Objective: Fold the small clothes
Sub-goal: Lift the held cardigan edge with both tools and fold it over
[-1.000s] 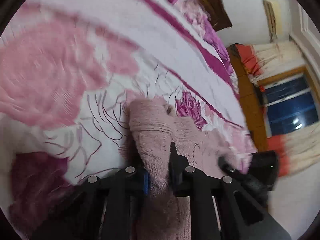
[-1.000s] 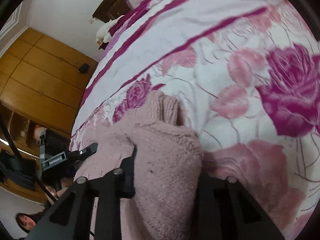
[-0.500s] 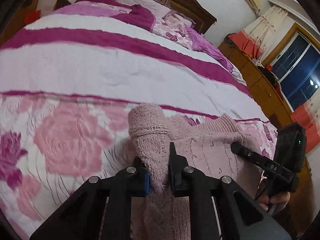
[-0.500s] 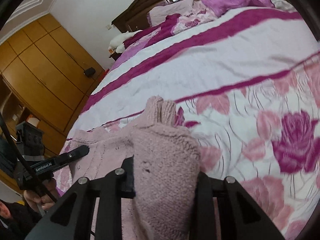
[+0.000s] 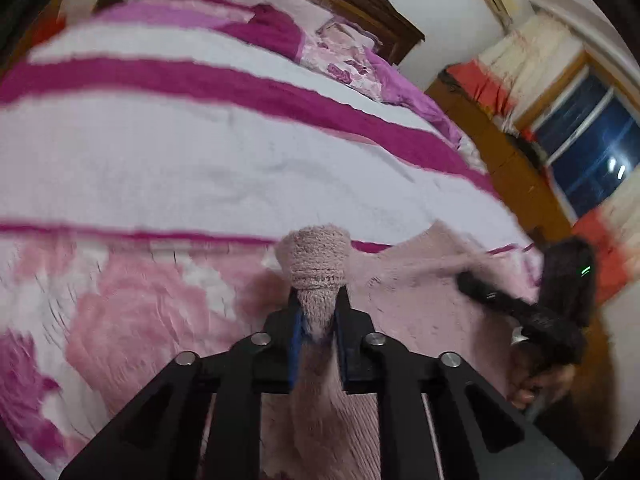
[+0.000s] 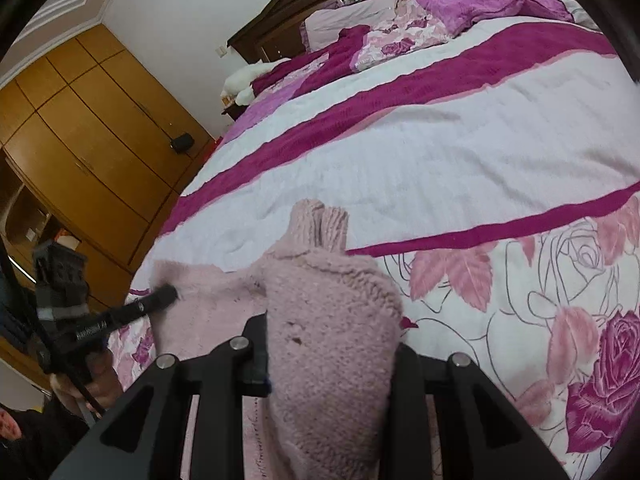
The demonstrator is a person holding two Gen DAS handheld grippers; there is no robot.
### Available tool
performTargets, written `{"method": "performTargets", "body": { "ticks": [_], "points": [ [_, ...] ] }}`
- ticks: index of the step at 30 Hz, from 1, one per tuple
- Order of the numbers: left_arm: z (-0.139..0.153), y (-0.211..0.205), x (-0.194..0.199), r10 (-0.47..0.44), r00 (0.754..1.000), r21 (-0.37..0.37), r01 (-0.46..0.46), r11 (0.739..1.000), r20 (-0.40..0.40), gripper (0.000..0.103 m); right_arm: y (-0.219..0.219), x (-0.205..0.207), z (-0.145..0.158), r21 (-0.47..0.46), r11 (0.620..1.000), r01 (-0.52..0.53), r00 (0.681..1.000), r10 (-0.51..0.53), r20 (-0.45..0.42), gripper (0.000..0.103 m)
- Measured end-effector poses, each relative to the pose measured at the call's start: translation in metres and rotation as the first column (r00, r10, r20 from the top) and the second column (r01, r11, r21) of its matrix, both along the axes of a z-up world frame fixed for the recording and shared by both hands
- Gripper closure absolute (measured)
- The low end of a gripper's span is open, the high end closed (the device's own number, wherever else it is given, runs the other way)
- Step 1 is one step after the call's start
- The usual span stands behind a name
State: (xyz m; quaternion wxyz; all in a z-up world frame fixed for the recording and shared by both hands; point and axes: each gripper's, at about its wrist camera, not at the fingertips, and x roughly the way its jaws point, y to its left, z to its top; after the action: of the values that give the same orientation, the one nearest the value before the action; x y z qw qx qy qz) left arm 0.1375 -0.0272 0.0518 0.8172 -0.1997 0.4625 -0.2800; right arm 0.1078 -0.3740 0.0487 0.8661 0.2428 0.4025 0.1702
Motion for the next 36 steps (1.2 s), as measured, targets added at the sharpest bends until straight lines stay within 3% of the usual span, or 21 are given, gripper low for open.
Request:
{"method": "performTargets", "body": {
  "ticks": [1,2,3,5,7,8,9,10,12,14,17,19,21,23,24,25,28,32,33,35,36],
  "points": [
    [-0.004,0.005,0.0,0.01,1.0,-0.055,-0.012,0.998,-0.025,0.066,0.001,0.0,-0.002,-0.008,1.0,0.001,1.0,-0.001,-0.004,0.076],
    [-0.009,0.01,0.001,0.009,0.998,-0.122,-0.016,0.992,-0.055,0.052,0.0,0.001,-0.004,-0.012,1.0,0.004,1.0,-0.004,-0.01,0.075],
    [-0.015,0.009,0.002,-0.007,0.997,-0.178,-0.007,0.984,-0.082,0.045,0.0,0.003,-0.006,-0.008,1.0,0.007,1.0,-0.008,-0.02,0.075],
    [-0.031,-0.001,0.008,-0.06,0.983,-0.199,0.025,0.98,-0.174,0.045,-0.001,0.002,-0.009,0.006,1.0,0.018,0.999,-0.017,-0.033,0.075],
    [-0.046,-0.017,0.011,-0.081,0.973,-0.139,0.052,0.989,-0.215,0.048,-0.001,0.003,-0.01,-0.004,1.0,0.018,0.999,-0.018,-0.032,0.075],
    [-0.049,-0.023,0.01,-0.079,0.975,-0.109,0.058,0.992,-0.207,0.054,0.001,0.002,-0.009,-0.014,1.0,0.016,0.999,-0.016,-0.028,0.075],
    [-0.051,-0.027,0.01,-0.066,0.978,-0.064,0.054,0.996,-0.2,0.081,0.002,0.002,-0.008,-0.02,1.0,0.013,1.0,-0.014,-0.025,0.075],
    [-0.054,-0.029,0.009,-0.037,0.978,-0.015,0.034,0.999,-0.207,0.097,0.003,0.002,-0.008,-0.027,1.0,0.01,1.0,-0.011,-0.02,0.075],
    [-0.053,-0.024,0.008,-0.014,0.975,-0.06,0.001,0.998,-0.223,0.103,0.006,0.002,-0.006,-0.035,0.999,0.008,1.0,-0.009,-0.018,0.075],
    [-0.043,-0.019,0.004,-0.001,0.98,-0.082,-0.016,0.997,-0.198,0.103,0.006,0.002,-0.005,-0.034,0.999,0.009,1.0,-0.01,-0.017,0.075],
    [-0.024,-0.023,-0.005,0.009,0.995,-0.041,-0.013,0.999,-0.103,0.103,0.006,0.001,-0.002,-0.03,1.0,0.009,1.0,-0.009,-0.007,0.075],
    [-0.018,-0.025,-0.004,0.002,0.996,-0.004,-0.002,1.0,-0.091,0.103,0.005,0.001,0.0,-0.03,1.0,0.009,1.0,-0.009,0.0,0.075],
    [-0.019,-0.015,0.001,0.011,0.995,-0.033,-0.014,0.999,-0.102,0.101,0.005,0.001,-0.001,-0.028,1.0,0.008,1.0,-0.008,-0.003,0.075],
    [-0.024,0.004,-0.001,0.076,0.991,-0.062,-0.083,0.995,-0.106,0.078,0.005,0.002,-0.003,-0.03,1.0,0.008,1.0,-0.008,-0.011,0.075],
    [-0.028,0.013,0.001,0.094,0.988,-0.09,-0.105,0.99,-0.122,0.049,0.005,0.002,-0.005,-0.032,0.999,0.006,1.0,-0.006,-0.012,0.075],
    [-0.034,0.022,0.003,0.108,0.983,-0.118,-0.126,0.985,-0.148,0.038,0.005,0.002,-0.006,-0.031,1.0,0.004,1.0,-0.004,-0.015,0.075],
    [-0.063,0.027,0.01,0.077,0.95,-0.191,-0.139,0.972,-0.301,0.038,0.004,0.002,-0.006,-0.023,1.0,0.001,1.0,-0.001,-0.018,0.075],
    [-0.072,0.003,-0.004,-0.131,0.939,-0.321,0.023,0.947,-0.317,0.038,0.004,0.002,-0.006,-0.02,1.0,-0.005,1.0,0.004,-0.015,0.075],
    [-0.075,-0.005,-0.011,-0.151,0.938,-0.317,0.047,0.947,-0.312,0.038,0.005,0.002,-0.006,-0.02,1.0,-0.006,1.0,0.006,-0.014,0.075],
    [-0.069,-0.019,-0.015,-0.143,0.955,-0.226,0.084,0.97,-0.26,0.041,0.004,0.002,-0.007,-0.02,1.0,-0.01,1.0,0.01,-0.014,0.075],
    [-0.068,-0.021,-0.013,-0.119,0.96,-0.205,0.067,0.976,-0.255,0.067,0.004,0.002,-0.007,-0.019,1.0,-0.012,1.0,0.012,-0.013,0.075]
  ]
}}
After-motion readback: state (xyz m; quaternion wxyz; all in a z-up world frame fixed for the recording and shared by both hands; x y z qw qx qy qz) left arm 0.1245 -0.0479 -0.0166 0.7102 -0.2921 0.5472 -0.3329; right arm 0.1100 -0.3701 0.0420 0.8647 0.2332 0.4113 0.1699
